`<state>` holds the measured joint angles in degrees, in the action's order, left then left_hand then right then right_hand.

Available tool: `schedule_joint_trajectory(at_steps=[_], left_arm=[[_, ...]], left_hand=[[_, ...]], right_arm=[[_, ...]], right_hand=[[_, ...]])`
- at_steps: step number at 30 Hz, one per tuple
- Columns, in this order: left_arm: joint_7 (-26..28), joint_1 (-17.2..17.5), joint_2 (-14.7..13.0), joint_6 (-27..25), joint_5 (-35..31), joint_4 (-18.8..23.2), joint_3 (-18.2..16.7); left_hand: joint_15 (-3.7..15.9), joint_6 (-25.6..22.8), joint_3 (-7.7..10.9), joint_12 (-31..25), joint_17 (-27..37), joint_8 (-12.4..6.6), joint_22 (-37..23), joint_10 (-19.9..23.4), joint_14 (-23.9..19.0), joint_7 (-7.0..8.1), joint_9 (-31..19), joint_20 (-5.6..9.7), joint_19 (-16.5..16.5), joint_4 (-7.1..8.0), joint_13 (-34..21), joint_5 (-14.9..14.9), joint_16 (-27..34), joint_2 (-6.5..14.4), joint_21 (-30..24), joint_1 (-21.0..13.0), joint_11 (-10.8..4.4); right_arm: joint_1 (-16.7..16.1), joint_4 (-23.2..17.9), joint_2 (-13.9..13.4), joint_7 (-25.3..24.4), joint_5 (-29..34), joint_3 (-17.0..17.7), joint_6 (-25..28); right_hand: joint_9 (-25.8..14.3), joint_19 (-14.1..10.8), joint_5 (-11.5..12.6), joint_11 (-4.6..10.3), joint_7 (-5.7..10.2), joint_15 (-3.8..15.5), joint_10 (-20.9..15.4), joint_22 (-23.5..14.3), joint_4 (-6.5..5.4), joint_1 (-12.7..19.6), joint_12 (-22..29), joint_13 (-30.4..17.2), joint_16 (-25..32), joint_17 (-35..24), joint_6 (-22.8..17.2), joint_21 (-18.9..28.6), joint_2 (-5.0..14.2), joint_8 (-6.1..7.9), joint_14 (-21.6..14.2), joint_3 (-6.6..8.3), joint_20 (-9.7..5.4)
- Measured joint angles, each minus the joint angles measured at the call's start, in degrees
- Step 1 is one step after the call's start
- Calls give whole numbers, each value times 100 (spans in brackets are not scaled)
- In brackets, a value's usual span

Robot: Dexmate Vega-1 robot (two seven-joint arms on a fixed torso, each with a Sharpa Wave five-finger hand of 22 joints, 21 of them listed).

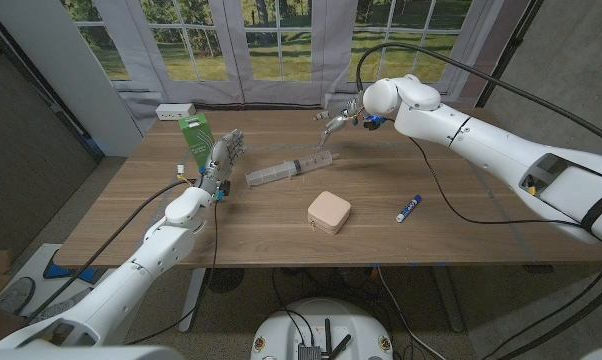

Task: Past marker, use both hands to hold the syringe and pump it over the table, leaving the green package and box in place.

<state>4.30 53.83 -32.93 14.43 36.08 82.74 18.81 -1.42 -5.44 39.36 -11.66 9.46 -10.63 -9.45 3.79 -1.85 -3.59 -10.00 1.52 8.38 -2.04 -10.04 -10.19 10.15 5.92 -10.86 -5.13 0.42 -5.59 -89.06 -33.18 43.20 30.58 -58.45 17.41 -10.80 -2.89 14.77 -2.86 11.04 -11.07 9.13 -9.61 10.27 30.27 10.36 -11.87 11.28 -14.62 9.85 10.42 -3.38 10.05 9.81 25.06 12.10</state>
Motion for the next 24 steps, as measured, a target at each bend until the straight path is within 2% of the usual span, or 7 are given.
schedule_joint_trajectory(at_steps=[1, 7, 8, 9, 13, 14, 24], left_arm=[[0, 0, 0, 0, 0, -1, 0], [14, 2, 2, -6, 2, -2, 0], [14, 6, 2, -6, 2, 0, 0], [37, 9, 2, -17, 1, 0, 0], [37, 28, -1, -17, 1, 9, -4], [55, 34, -1, -20, 2, 10, -7], [59, 47, 1, -20, 15, 6, -13]], left_hand=[[0, 0, 6, 0, 0, 0, 0, 20, 0, 0, 0, 0, 0, 6, -14, 0, 0, 0, 0, 0, 20], [-31, 0, 6, 0, 0, 0, 0, 29, -31, 0, 0, 0, 0, 6, -27, 0, 0, 0, 0, 0, 29], [-31, 0, 6, 0, 0, 0, 0, 29, -31, 0, 0, 0, 0, 6, -27, 0, 0, 0, 0, 0, 29], [-31, 0, 5, 0, 0, 0, 0, 29, -31, 0, 0, 0, 0, 6, -27, 0, 0, 0, 0, 0, 29], [-31, 1, 5, 0, 0, 0, 0, 29, -31, 0, 0, 0, 0, 6, -27, 0, 0, 0, 0, 0, 29], [-31, 1, 5, 0, 0, 0, 0, 29, -31, 0, 0, 0, 0, 6, -27, 0, 0, 0, 0, 0, 29], [-31, 1, 5, 0, 0, 0, 0, 29, -31, 0, 0, 0, 0, 6, -26, 0, 0, -8, 0, 40, 29]], right_arm=[[138, 156, 139, 52, 41, -149, -10], [230, 288, 251, 244, 200, -252, -66], [230, 288, 251, 271, 219, -252, -78], [333, 469, 397, 291, 232, -373, -87], [333, 469, 397, 403, 304, -373, -152], [443, 682, 556, 428, 320, -492, -167], [603, 1062, 825, 540, 451, -714, -296]], right_hand=[[0, 1, -16, -1, 0, -14, 1, 0, 0, 0, 0, 0, 0, 0, 0, 0, 0, 0, 14, 0, -1], [0, 48, -38, -51, 0, -65, 51, 0, 0, 2, 25, 0, 0, 0, 0, 0, -2, 0, 3, 0, 5], [0, 53, -37, -51, 0, -92, 51, 0, 0, 62, 25, 0, 0, 0, 0, 0, -62, 0, 30, 0, 9], [0, 53, -38, -51, 0, -92, 51, 0, 0, 68, 25, 0, 0, 0, 0, 0, -68, 0, 30, 0, 9], [1, 75, -59, -51, 0, -92, 51, 0, -18, 68, 25, -28, 0, 0, -1, 0, -68, 0, 30, -18, -13], [1, 107, -59, -51, 0, -92, 50, 0, -25, 68, 25, -30, 0, -1, -1, 0, -68, 0, 30, -25, -18], [1, 134, -104, -83, 0, -91, 82, -1, -24, 68, 67, -31, 0, -1, -1, 0, -68, 0, 30, -25, 9]])
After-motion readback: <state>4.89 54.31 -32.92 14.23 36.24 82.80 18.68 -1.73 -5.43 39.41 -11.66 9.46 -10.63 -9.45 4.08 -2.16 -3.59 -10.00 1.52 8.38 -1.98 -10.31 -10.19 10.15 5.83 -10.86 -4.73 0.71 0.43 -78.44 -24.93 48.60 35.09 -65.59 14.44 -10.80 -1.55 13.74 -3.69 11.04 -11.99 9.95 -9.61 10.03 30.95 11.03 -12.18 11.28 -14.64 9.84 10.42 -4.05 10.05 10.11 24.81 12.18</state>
